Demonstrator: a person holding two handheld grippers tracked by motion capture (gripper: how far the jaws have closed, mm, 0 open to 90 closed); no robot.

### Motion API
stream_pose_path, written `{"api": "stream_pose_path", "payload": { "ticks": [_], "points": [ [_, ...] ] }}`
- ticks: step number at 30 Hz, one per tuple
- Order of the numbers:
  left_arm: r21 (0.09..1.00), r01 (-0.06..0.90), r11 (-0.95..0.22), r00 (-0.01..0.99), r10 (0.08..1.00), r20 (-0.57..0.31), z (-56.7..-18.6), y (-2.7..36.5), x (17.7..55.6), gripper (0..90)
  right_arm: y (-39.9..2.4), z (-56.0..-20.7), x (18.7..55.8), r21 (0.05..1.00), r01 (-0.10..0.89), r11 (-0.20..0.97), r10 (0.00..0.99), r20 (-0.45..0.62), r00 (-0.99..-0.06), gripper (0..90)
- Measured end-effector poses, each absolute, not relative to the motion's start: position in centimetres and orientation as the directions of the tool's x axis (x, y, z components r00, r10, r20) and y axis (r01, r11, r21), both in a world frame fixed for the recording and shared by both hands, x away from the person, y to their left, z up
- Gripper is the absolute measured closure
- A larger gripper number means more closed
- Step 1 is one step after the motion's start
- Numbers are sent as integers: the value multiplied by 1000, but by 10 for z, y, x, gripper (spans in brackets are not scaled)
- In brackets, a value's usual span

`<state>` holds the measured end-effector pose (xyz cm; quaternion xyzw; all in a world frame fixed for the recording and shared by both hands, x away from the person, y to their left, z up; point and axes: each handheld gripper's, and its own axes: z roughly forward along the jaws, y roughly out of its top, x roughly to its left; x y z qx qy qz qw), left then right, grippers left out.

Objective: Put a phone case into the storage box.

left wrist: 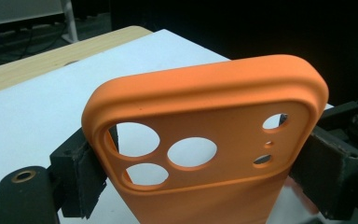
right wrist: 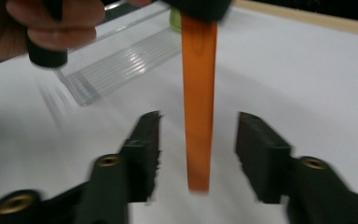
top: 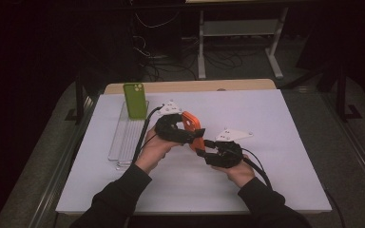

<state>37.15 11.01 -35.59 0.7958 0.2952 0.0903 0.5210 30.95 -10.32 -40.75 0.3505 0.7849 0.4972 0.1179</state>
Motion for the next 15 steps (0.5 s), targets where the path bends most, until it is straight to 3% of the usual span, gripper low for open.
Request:
{"api": "stream_pose_path", "payload": {
  "ticks": [2, 8, 15],
  "points": [
    [881, 384, -275, 795, 583, -165, -352, 114, 376, 135, -107, -408, 310, 847, 451, 283, 663, 167, -730, 344],
    [885, 381, -267, 754, 643, -131, -334, 135, 394, 135, -125, -413, 306, 812, 476, 337, 696, 125, -707, 157],
    [892, 379, -247, 685, 723, -91, -307, 165, 412, 135, -152, -417, 302, 806, 484, 341, 734, 94, -673, 0]
  ]
}}
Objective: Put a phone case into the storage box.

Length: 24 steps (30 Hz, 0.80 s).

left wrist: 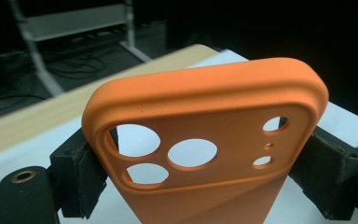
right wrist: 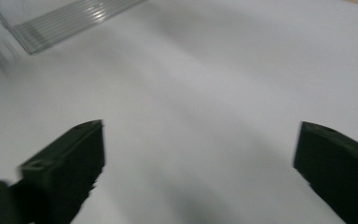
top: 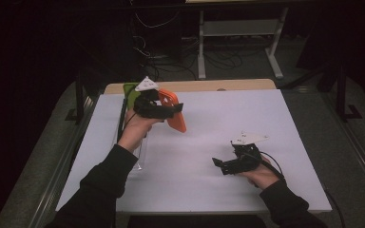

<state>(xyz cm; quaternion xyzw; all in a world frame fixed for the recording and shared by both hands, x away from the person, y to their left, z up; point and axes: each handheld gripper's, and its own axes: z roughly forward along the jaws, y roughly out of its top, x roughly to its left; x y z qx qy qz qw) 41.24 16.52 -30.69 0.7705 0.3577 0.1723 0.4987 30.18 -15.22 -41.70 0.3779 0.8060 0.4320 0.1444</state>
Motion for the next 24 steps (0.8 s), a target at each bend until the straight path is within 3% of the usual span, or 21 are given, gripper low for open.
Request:
{"api": "stream_pose_path", "payload": {
  "ticks": [12, 19, 24],
  "points": [
    [903, 382, -198, 486, 874, -14, -271, 225, 442, 135, -184, -421, 284, 803, 493, 334, 769, 70, -635, 0],
    [876, 443, -188, 364, 931, 15, -278, 242, 458, 134, -194, -421, 278, 810, 494, 316, 783, 71, -618, 0],
    [840, 489, -235, 302, 949, 90, -294, 242, 464, 132, -198, -421, 277, 811, 495, 312, 787, 72, -613, 0]
  ]
}}
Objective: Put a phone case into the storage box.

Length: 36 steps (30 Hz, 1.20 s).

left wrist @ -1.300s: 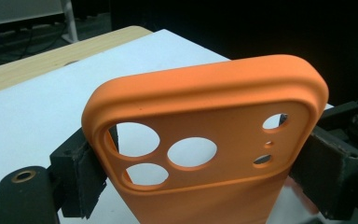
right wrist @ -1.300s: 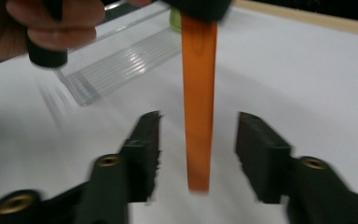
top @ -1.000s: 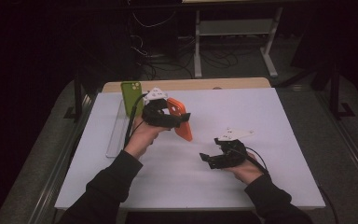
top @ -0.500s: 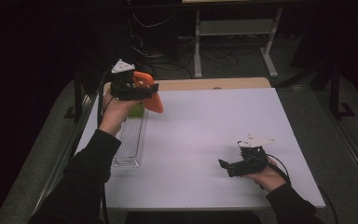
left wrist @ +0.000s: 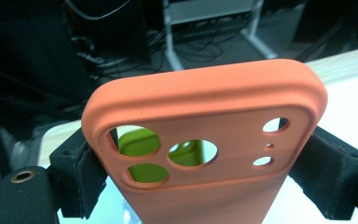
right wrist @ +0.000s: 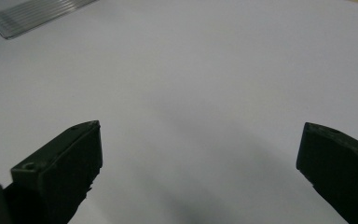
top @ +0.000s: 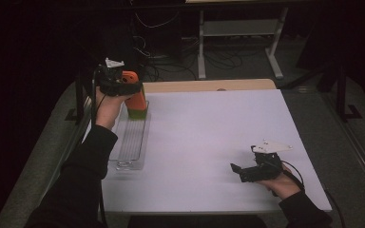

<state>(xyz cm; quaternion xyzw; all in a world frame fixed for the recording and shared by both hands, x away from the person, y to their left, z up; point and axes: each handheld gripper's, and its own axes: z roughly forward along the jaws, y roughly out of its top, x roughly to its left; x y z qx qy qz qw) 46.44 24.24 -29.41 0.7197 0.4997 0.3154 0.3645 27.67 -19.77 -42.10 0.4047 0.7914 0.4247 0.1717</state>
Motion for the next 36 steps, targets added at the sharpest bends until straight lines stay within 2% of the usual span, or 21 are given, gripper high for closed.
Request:
{"api": "stream_pose_path", "payload": {
  "ticks": [12, 23, 29, 32, 34, 36],
  "points": [
    [790, 569, -228, 218, 968, 122, -333, 238, 474, 130, -198, -421, 277, 810, 497, 313, 787, 72, -613, 0],
    [763, 612, -208, 181, 976, 120, -358, 237, 482, 126, -198, -421, 277, 809, 495, 316, 785, 69, -616, 0],
    [776, 602, -190, 168, 980, 109, -366, 239, 486, 121, -198, -421, 277, 809, 496, 316, 785, 70, -615, 0],
    [781, 597, -184, 158, 981, 109, -368, 239, 488, 94, -197, -421, 276, 808, 496, 318, 783, 71, -618, 0],
    [783, 597, -172, 175, 981, 83, -368, 241, 488, 11, -197, -421, 276, 808, 497, 317, 782, 73, -619, 0],
    [786, 592, -176, 191, 979, 75, -366, 244, 487, 0, -198, -421, 276, 811, 489, 321, 780, 66, -622, 0]
  ]
}}
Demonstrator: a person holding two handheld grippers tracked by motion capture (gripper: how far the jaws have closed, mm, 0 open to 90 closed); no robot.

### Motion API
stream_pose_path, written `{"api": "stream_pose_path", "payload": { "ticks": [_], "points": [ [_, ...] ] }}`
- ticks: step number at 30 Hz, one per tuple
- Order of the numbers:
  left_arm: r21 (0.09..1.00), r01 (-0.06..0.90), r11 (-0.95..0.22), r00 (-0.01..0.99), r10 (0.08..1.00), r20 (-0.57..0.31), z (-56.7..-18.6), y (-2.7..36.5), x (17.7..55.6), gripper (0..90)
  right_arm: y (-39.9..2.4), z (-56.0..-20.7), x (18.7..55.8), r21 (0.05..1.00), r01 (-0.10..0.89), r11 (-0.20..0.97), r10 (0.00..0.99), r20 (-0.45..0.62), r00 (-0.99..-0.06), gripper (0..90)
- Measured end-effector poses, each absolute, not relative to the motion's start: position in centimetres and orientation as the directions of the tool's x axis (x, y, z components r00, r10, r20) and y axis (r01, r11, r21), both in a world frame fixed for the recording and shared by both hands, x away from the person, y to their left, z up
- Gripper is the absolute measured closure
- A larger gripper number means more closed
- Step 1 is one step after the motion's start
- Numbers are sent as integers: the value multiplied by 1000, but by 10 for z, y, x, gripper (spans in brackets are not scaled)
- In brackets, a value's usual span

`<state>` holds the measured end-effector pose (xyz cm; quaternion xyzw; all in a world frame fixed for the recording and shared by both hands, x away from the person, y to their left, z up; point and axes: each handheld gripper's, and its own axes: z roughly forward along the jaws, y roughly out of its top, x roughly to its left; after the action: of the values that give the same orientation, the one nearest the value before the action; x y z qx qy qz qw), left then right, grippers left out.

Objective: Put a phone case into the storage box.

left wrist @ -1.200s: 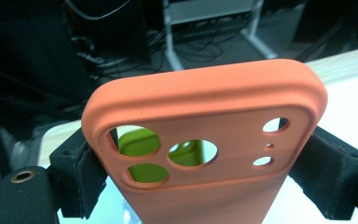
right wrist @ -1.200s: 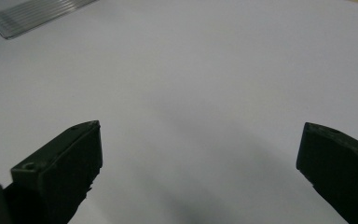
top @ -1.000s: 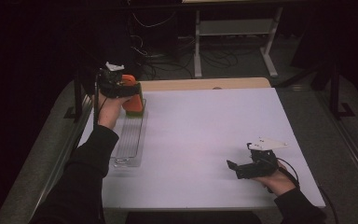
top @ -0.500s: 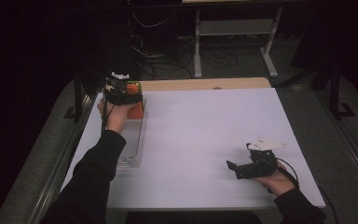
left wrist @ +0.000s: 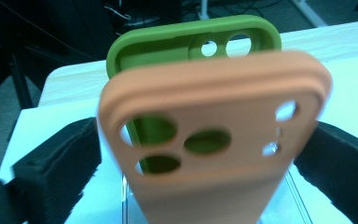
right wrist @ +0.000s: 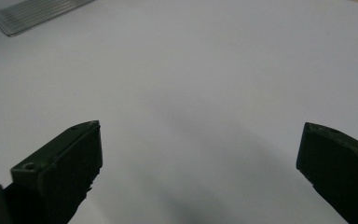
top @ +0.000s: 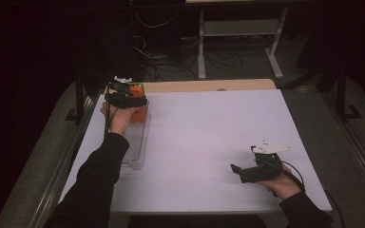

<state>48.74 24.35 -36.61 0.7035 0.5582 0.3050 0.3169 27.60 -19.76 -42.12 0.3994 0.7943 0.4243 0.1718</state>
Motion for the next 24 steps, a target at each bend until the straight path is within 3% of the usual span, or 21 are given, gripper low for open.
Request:
{"api": "stream_pose_path", "payload": {
  "ticks": [9, 24],
  "points": [
    [796, 572, -199, 290, 957, 31, -344, 255, 470, 0, -198, -421, 275, 813, 490, 316, 783, 68, -619, 0],
    [831, 459, -314, 622, 782, -48, -334, 254, 398, 0, -199, -416, 275, 822, 473, 318, 776, 60, -628, 0]
  ]
}}
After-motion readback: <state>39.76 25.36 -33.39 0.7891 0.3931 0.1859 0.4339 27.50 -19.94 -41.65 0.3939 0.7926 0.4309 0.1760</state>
